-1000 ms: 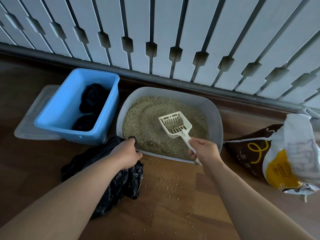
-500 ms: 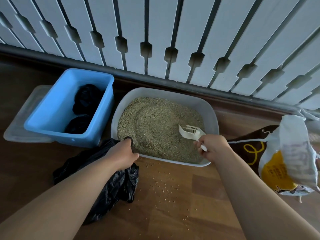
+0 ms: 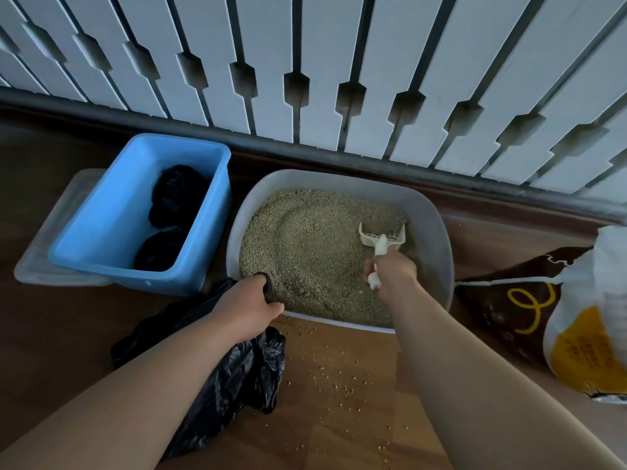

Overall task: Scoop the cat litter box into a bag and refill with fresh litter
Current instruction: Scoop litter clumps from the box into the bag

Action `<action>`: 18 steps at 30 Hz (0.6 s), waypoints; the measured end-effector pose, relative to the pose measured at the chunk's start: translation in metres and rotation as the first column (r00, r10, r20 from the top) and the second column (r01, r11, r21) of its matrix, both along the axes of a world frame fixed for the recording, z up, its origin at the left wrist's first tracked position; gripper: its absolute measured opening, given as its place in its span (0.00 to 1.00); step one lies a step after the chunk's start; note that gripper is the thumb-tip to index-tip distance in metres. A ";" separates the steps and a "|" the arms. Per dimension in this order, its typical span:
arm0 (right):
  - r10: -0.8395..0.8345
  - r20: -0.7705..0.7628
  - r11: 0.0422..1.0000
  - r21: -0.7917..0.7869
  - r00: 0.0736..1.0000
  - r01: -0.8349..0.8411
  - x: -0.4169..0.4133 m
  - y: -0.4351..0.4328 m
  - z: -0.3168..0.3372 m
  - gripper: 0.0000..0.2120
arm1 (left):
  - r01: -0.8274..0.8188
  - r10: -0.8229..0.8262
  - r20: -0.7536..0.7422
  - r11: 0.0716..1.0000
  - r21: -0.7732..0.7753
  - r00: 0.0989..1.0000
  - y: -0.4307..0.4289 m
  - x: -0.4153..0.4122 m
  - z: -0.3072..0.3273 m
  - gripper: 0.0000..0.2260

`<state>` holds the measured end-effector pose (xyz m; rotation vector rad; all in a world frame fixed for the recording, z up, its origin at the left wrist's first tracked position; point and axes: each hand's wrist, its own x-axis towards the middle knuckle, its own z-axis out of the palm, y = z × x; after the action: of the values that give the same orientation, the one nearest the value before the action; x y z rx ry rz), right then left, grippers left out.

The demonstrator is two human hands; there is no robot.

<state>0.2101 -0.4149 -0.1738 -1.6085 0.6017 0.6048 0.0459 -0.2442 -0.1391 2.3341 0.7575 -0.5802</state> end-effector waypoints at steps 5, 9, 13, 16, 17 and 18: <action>-0.120 0.009 0.984 0.132 0.993 0.118 -0.010 -0.011 -0.002 0.25 | 0.011 -0.011 0.010 1.000 0.010 1.000 -0.002 -0.001 -0.001 0.14; -0.072 0.042 0.988 0.141 0.997 0.066 -0.018 -0.024 0.012 0.23 | 0.024 -0.024 0.012 1.000 0.018 1.000 -0.001 0.001 0.000 0.13; 0.021 0.053 0.992 0.121 0.998 -0.027 -0.027 -0.035 0.028 0.21 | 0.037 -0.038 0.032 0.999 0.020 0.999 -0.005 0.002 0.005 0.14; 0.106 0.042 0.989 0.096 0.993 -0.110 -0.034 -0.041 0.038 0.21 | 0.042 -0.043 0.038 0.999 0.022 0.998 -0.006 0.000 0.011 0.10; 0.136 0.039 0.987 0.076 0.990 -0.138 -0.036 -0.042 0.040 0.21 | 0.040 -0.041 0.034 0.999 0.022 0.999 -0.006 -0.001 0.012 0.10; 0.165 0.038 0.985 0.055 0.986 -0.167 -0.036 -0.043 0.044 0.21 | 0.038 -0.039 0.032 0.999 0.024 0.999 -0.006 -0.001 0.013 0.09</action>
<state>0.1736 -0.4581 -0.1298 -1.6210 0.4244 0.7104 0.0446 -0.2505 -0.1260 2.3787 0.7095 -0.5519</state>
